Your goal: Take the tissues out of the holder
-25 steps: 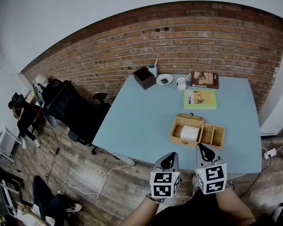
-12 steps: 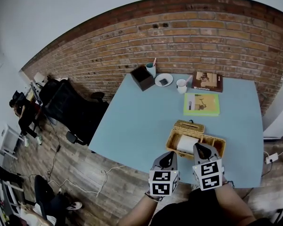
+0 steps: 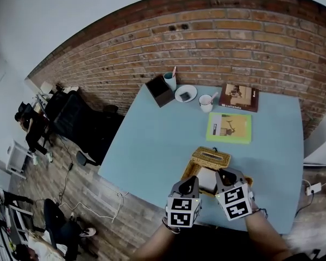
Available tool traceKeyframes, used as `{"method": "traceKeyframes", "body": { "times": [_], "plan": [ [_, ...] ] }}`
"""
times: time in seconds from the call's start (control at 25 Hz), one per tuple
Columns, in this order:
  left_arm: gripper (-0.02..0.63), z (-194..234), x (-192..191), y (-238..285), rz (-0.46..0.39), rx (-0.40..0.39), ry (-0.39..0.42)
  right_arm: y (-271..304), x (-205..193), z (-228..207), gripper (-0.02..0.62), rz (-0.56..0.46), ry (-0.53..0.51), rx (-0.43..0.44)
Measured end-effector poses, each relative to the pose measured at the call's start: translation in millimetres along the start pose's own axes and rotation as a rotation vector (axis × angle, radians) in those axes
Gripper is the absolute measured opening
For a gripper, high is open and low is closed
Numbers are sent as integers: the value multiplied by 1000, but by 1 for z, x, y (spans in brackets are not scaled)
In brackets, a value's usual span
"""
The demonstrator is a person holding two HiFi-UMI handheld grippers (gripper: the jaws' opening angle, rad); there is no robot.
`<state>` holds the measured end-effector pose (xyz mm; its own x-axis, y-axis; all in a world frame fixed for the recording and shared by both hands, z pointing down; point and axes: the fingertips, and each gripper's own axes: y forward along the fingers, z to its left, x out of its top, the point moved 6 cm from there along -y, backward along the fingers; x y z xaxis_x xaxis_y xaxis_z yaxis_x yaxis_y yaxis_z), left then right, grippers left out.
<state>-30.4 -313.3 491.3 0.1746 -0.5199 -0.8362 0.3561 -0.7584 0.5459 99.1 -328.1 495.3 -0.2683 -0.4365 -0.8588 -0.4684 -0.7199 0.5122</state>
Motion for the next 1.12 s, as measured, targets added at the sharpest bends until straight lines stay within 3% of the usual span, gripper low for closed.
{"method": "traceKeyframes", "body": {
  "times": [0.32, 0.48, 0.8, 1.12],
  "plan": [
    [0, 17, -11, 22, 79, -4, -18, 38, -17, -5, 8, 84, -63, 82],
    [0, 36, -14, 29, 99, -41, -18, 57, -29, 6, 92, 182, -112, 149],
    [0, 62, -23, 41, 119, -126, -14, 89, -48, 27, 123, 381, -121, 160],
    [0, 84, -34, 44, 120, -149, -41, 109, -54, 37, 123, 480, -127, 166]
  ]
}}
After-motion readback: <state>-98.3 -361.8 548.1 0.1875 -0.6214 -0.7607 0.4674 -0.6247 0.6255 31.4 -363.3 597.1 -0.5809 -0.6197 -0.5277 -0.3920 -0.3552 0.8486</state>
